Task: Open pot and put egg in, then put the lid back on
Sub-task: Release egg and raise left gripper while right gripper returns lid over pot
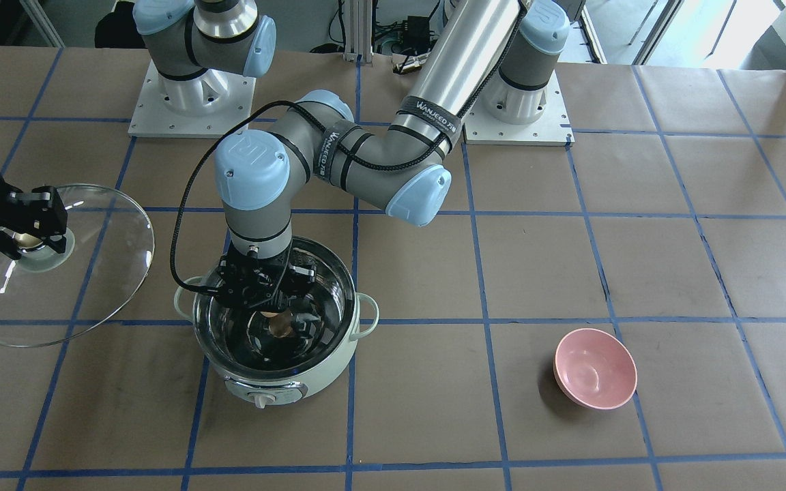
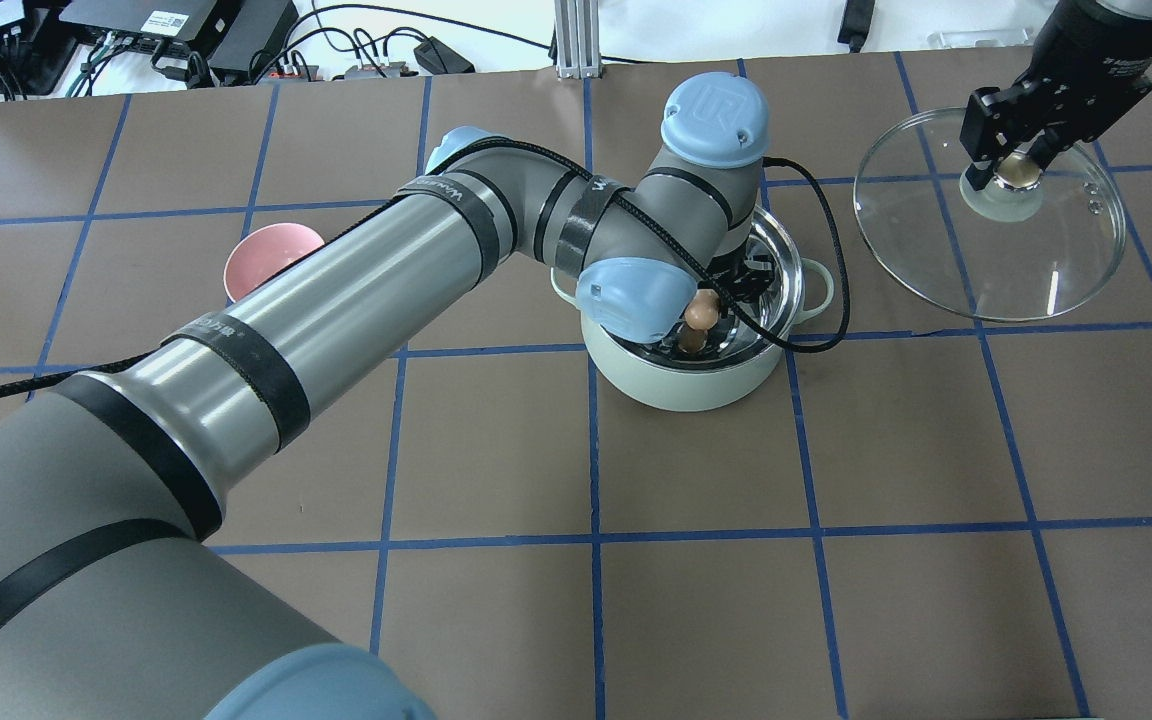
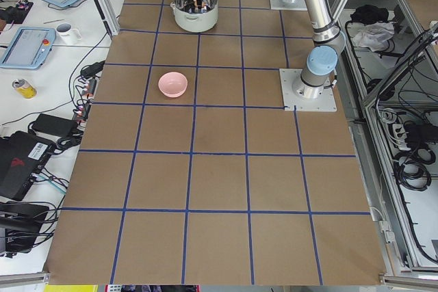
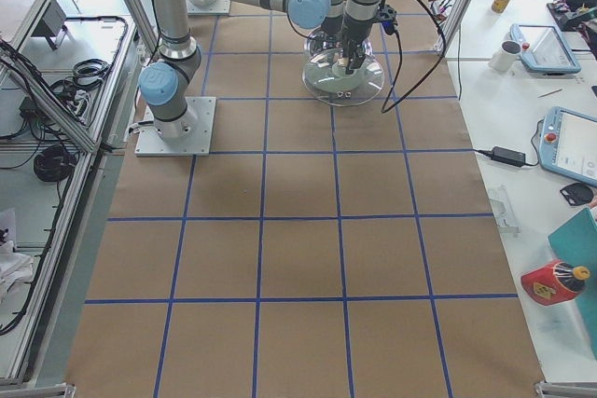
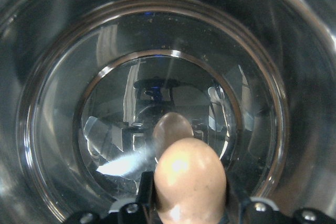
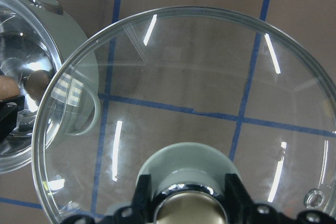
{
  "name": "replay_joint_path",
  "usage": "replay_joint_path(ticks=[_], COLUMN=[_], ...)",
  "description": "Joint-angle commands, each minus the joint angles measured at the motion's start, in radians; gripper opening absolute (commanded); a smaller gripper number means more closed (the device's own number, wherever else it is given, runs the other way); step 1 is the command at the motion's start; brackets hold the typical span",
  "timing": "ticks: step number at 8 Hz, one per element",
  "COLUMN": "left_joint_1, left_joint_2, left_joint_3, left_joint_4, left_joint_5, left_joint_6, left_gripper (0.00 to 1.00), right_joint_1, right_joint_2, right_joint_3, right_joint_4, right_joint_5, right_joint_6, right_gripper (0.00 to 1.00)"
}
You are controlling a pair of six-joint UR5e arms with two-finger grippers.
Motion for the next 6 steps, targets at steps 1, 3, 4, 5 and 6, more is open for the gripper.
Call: replay_joint_path(ticks=[1, 3, 4, 5, 6], left_joint_1=[0.000, 0.000, 0.000, 0.000, 0.000], left_joint_2=[-0.004, -0.002, 0.009, 0.021, 0.053], left_joint_3=[-0.003, -0.014, -0.020, -0.022, -0.022], left_joint_4=[0.009, 0.010, 0.006, 0.000, 0.000], left_joint_5=[-0.003, -0.002, -0.002, 0.006, 0.009], left_joint_6=[-0.007, -0.015, -0.035, -0.027, -0.021], left_gripper=[0.29, 0.79, 0.81, 0.99, 1.00], right_joint_1=[0.000, 0.000, 0.000, 0.000, 0.000], right_joint_2=[0.004, 0.004, 0.004, 0.004, 0.004], right_joint_3=[-0.001, 0.001, 0.001, 0.001, 0.001], right_joint_4=[-0.007, -0.004, -0.001, -0.001, -0.002], right_joint_5=[-0.002, -0.002, 0.001, -0.004, -0.001], right_joint_6=[0.000, 0.000, 0.001, 0.001, 0.000], right_gripper=[0.00, 0.00, 0.00, 0.00, 0.00])
